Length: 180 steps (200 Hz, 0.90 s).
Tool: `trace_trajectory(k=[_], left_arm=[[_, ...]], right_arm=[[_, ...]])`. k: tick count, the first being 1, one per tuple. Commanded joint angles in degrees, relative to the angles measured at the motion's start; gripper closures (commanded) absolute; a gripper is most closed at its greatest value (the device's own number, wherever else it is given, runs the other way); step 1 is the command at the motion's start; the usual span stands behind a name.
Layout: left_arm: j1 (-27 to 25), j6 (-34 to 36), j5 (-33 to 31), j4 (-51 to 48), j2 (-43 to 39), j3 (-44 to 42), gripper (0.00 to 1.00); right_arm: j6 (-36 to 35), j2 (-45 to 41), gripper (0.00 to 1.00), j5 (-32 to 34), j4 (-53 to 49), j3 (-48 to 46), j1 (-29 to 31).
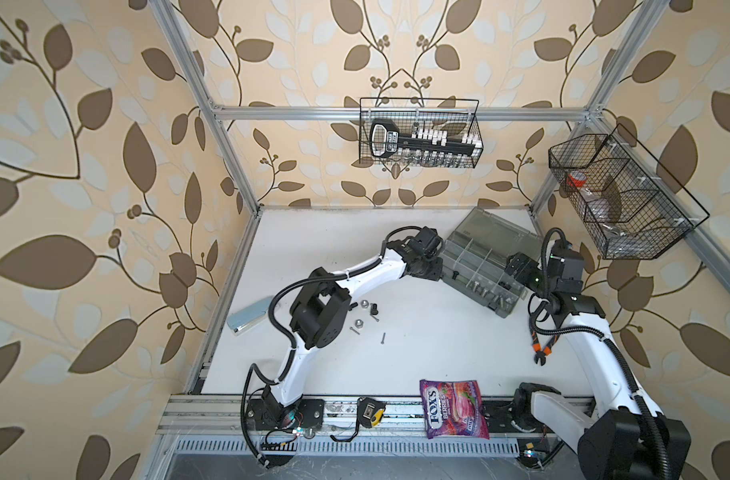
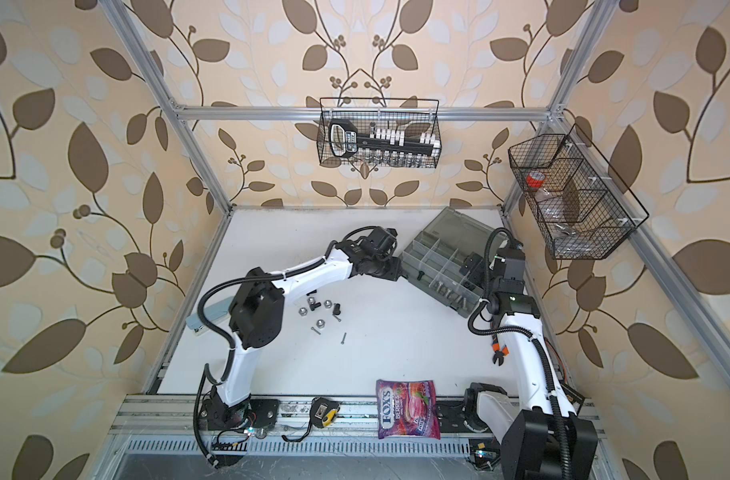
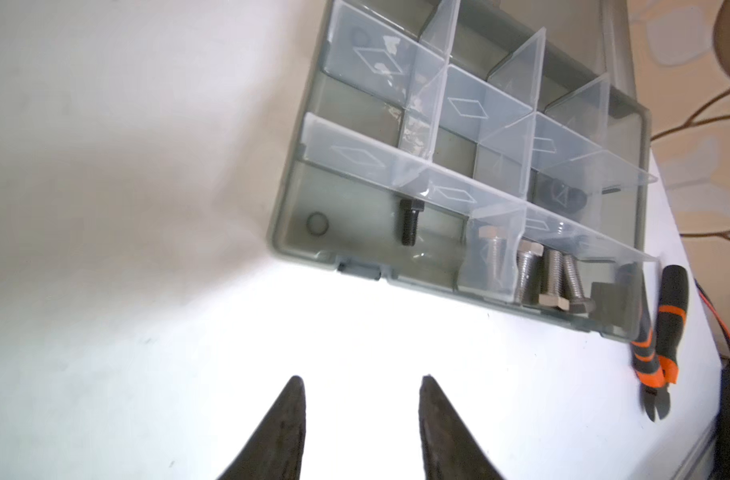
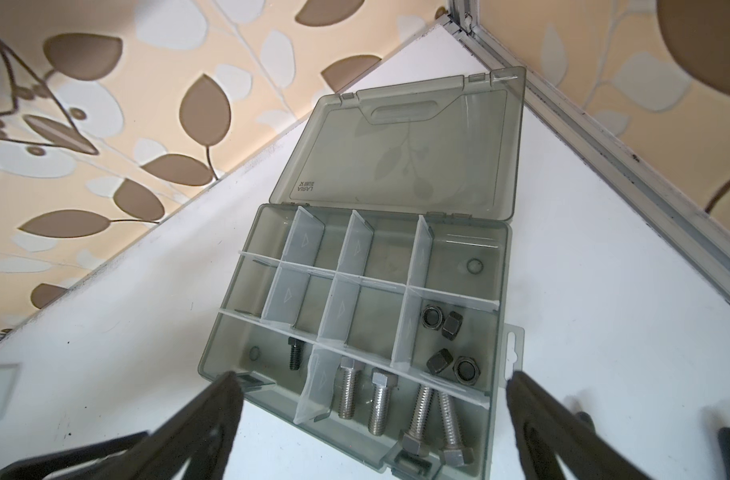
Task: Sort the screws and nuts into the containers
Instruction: 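Move the left gripper back over the pile of bolts and nuts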
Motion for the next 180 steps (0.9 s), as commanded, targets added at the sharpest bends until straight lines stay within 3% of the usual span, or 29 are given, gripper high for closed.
trace_trajectory(k=[1,27,57,100,131,180], left_arm=[[-0.54,-1.38,-7.5,-0.87,-8.47,-6.71,0.54],[0.11,-1.54,-11.3,-4.68,-13.65,-14.35,0.39],[3.29,-3.29,-11.22,-9.09,-15.48,-20.25,0.38],[6.81,-3.58,-9.41,-11.92,-13.19,-22.03,0.5],[6.93,-3.39,-9.61,-14.57,-10.51,-20.27,0.62],[6.91,-3.92,-8.19,-14.75,-8.88,-20.75,0.72]], right_arm=[[0.24,0.69,0.0,-0.89,-0.08,-0.33,-0.19],[0.33,0.89,0.01,-1.08,0.49,-0.5,-0.18],[0.35,0.92,0.0,-0.75,0.44,-0.38,-0.25],[0.86,0.35,0.0,-0.56,0.44,-0.78,-0.21],[1.14,-0.08,0.0,0.0,0.19,-0.92,-0.16],[1.54,-0.07,0.0,-0.13,0.28,-0.96,-0.18]])
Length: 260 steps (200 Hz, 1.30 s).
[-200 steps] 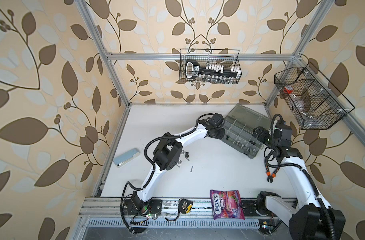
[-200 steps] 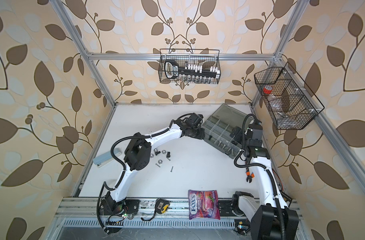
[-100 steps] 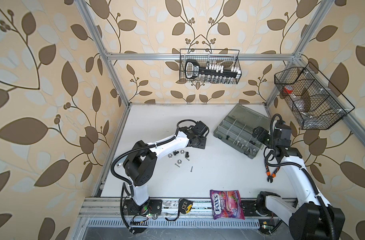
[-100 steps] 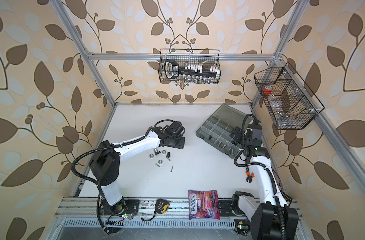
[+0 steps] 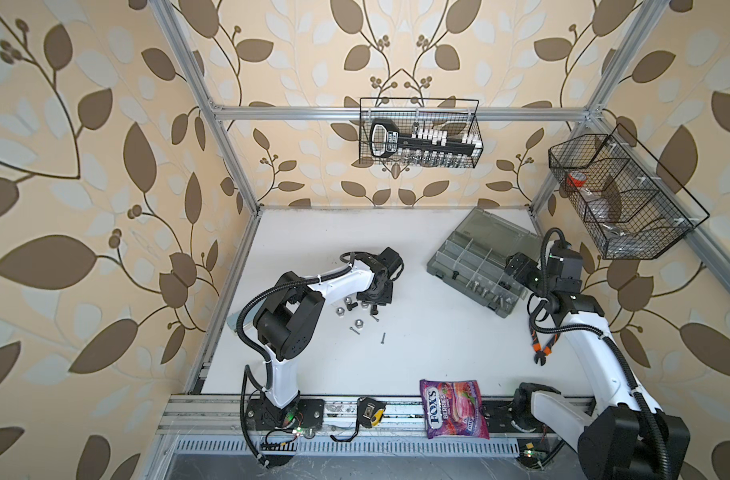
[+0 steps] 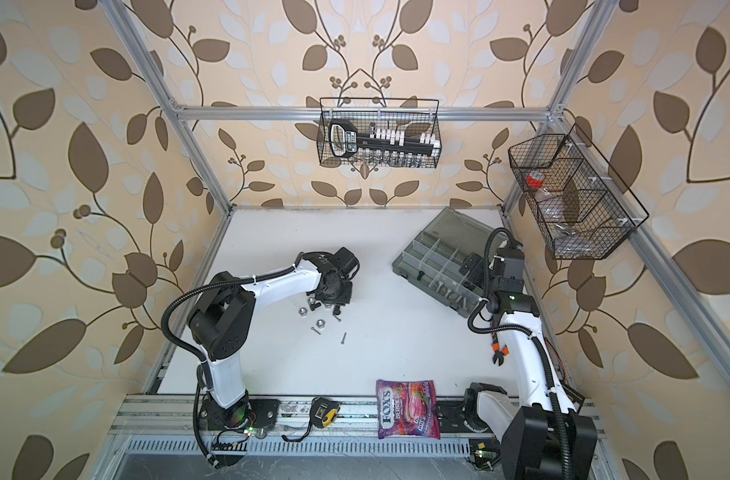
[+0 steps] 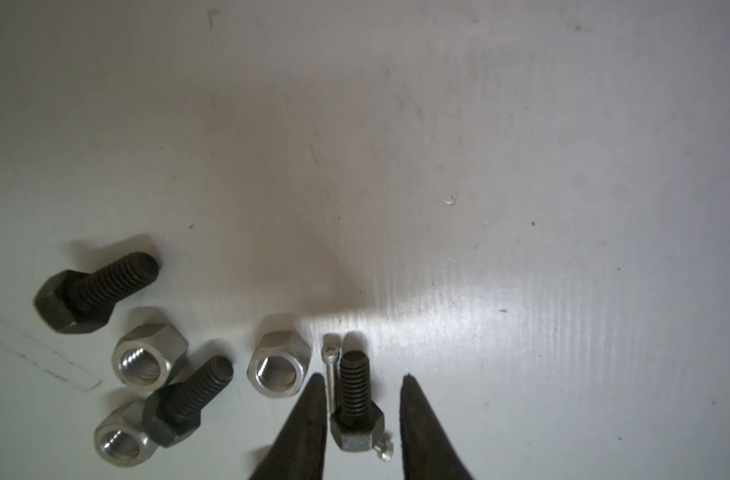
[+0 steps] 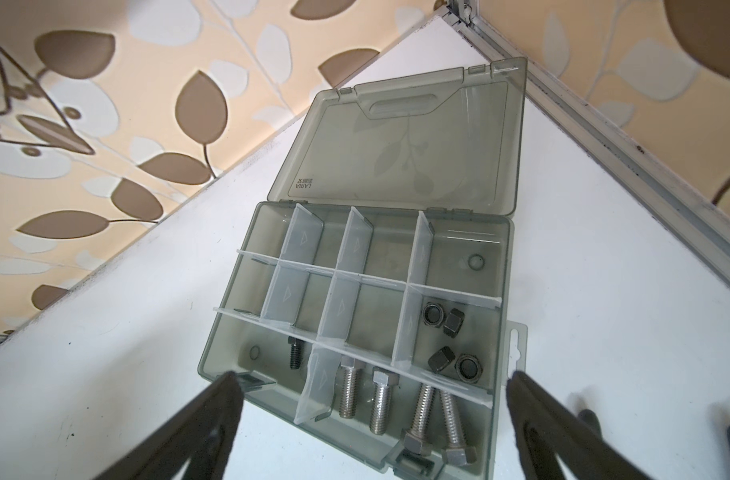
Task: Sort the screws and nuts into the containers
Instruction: 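Move the left gripper back over the pile of bolts and nuts, then lower the left gripper and close it on another black hex bolt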
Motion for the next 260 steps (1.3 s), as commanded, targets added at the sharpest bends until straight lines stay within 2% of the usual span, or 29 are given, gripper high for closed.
trace_trajectory(k=[1,63,114,199,260], left_arm=[[-0.25,-0.31,0.13,-1.98,0.04,1.3,0.72],[-0.31,-1.65,2.97,-0.99,0.73,-0.11,0.79],[-0.29,-2.41,1.5,-1.87,2.03,-0.11,0.8],[-0.34,-2.5,3.28,-1.17,3.12,-0.82,0.85],[-0.74,-3.32,4.36,-1.21,3.07,-1.95,0.83]], right_arm=[[0.64,-0.72,0.0,0.08,0.21,-0.91,-0.21],[1.06,-0.77,0.0,-0.14,0.22,-1.13,-0.16],[0.9,-0.98,0.0,-0.02,0.07,-1.12,-0.26],[0.86,-0.83,0.0,0.03,0.1,-1.31,-0.25],[0.88,-0.83,0.01,0.17,0.11,-1.49,-0.21]])
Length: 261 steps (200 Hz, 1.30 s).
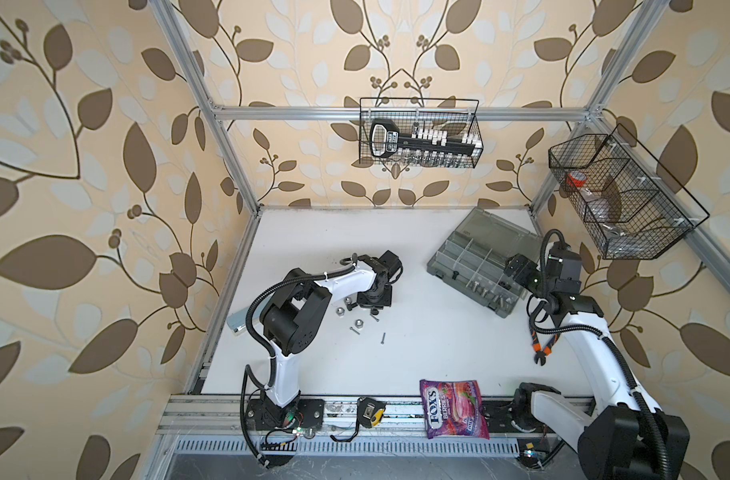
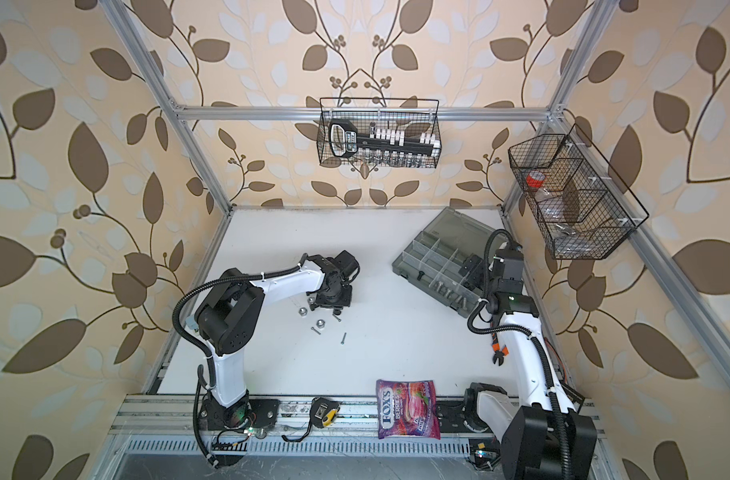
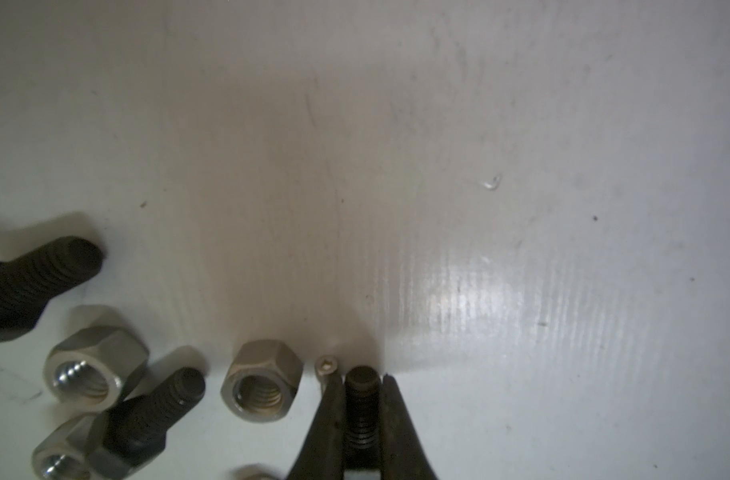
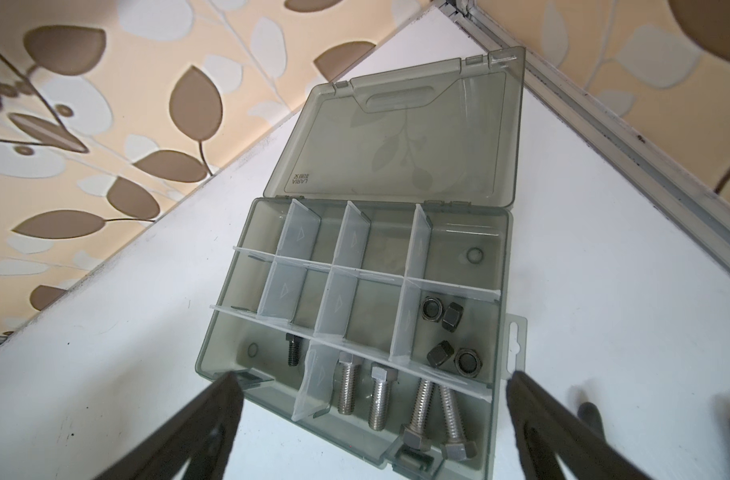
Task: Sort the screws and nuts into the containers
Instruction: 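Lower the left gripper and close it on another black hex bolt, then carry the black bolt to the box and open the left gripper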
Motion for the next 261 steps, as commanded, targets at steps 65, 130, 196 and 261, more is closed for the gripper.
trace_trajectory(k=[65,130,196,261], left_arm=[[-1.93,-1.8,2.07,-3.15,-0.48,-1.19,0.8],[-1.97,-1.17,1.99,-3.06,-0.21,0.17,0.96],[-2.02,0.53,2.02,-2.63,-0.66,4.42,1.0],[-2.28,1.98,5.82,1.0,0.3,9.97,1.0]], right_arm=[[0.8,-0.57,0.0,0.1,0.22,-0.84,-0.17],[0.58,-1.15,0.0,0.69,0.16,-0.98,-0.2],[0.62,-1.65,0.0,0.89,0.07,-1.08,-0.16],[0.63,-1.76,0.0,0.96,0.04,-1.07,-0.2]])
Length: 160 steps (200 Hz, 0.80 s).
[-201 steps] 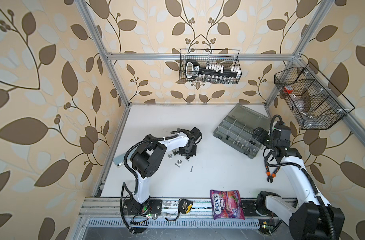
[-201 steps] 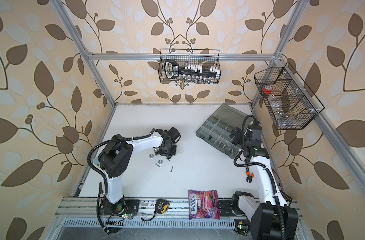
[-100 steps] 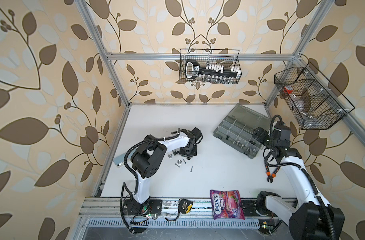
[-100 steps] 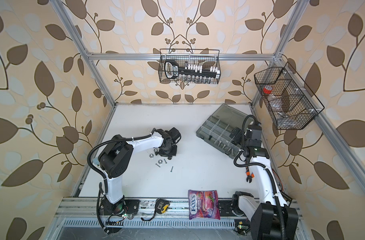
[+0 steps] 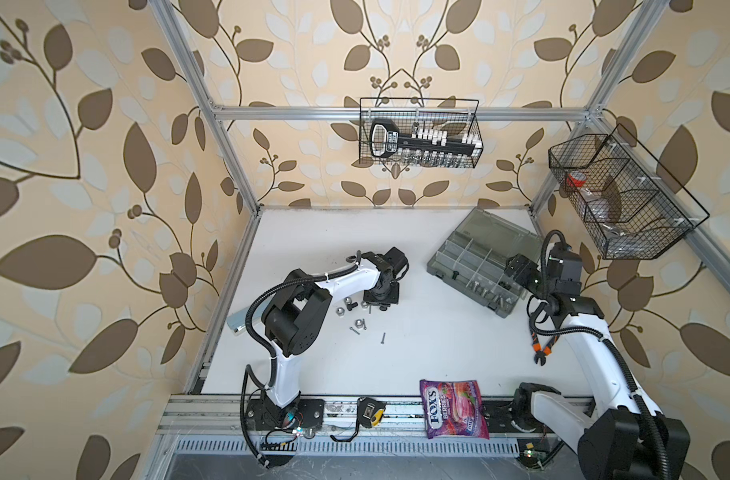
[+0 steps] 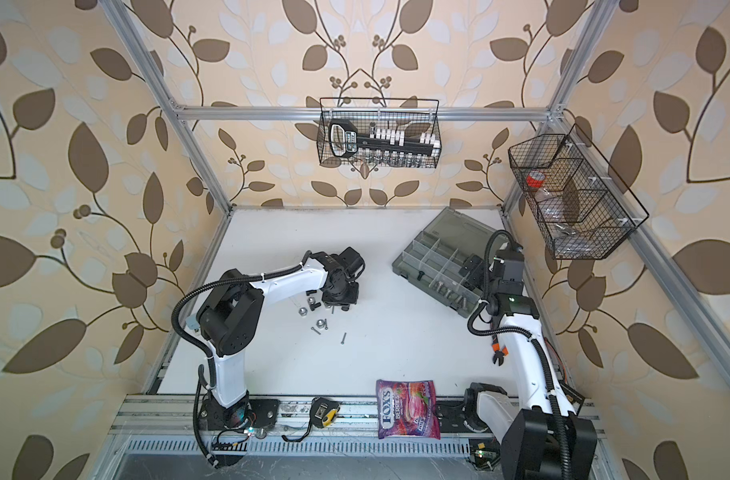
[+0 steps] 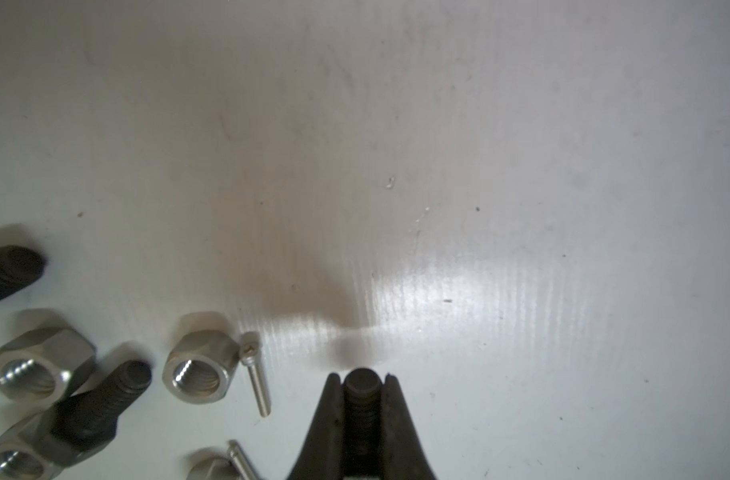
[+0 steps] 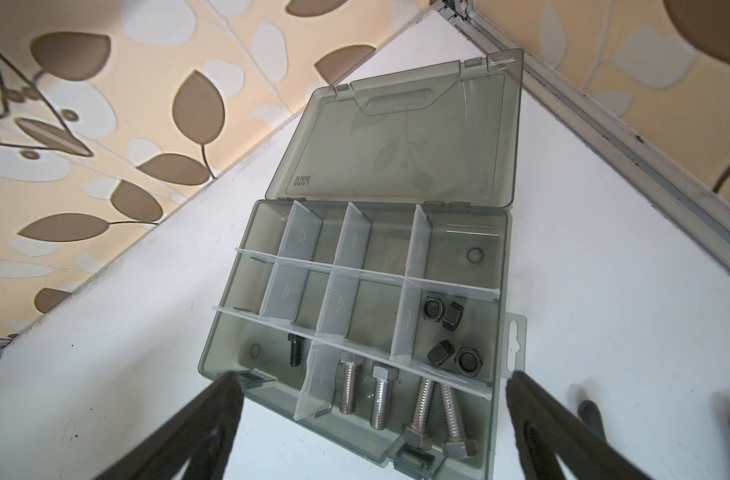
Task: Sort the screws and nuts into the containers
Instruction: 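Carry the black bolt to the box and open the left gripper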
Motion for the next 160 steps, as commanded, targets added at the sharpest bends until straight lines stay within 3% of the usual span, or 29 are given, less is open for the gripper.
trace_trajectory(k=[1,66,123,160], left_arm=[[-0.71,2.07,2.27,2.06,0.24,5.27,1.0],[-1.27,3.5,11.48,10.46,6.86,19.72,1.0],[-1.76,3.2,16.56,19.39,15.77,31.0,1.0],[-2.22,3.15,17.78,20.02,21.73,39.69,1.0]], right_arm=[[0.28,-1.01,0.0,0.68,0.03,-0.85,-0.22],[0.45,-1.83,0.0,0.5,-0.17,-0.5,-0.2],[-0.12,-2.55,0.0,0.76,-0.9,0.61,-0.18],[0.03,-2.46,0.0,0.13,-0.96,0.89,-0.19]])
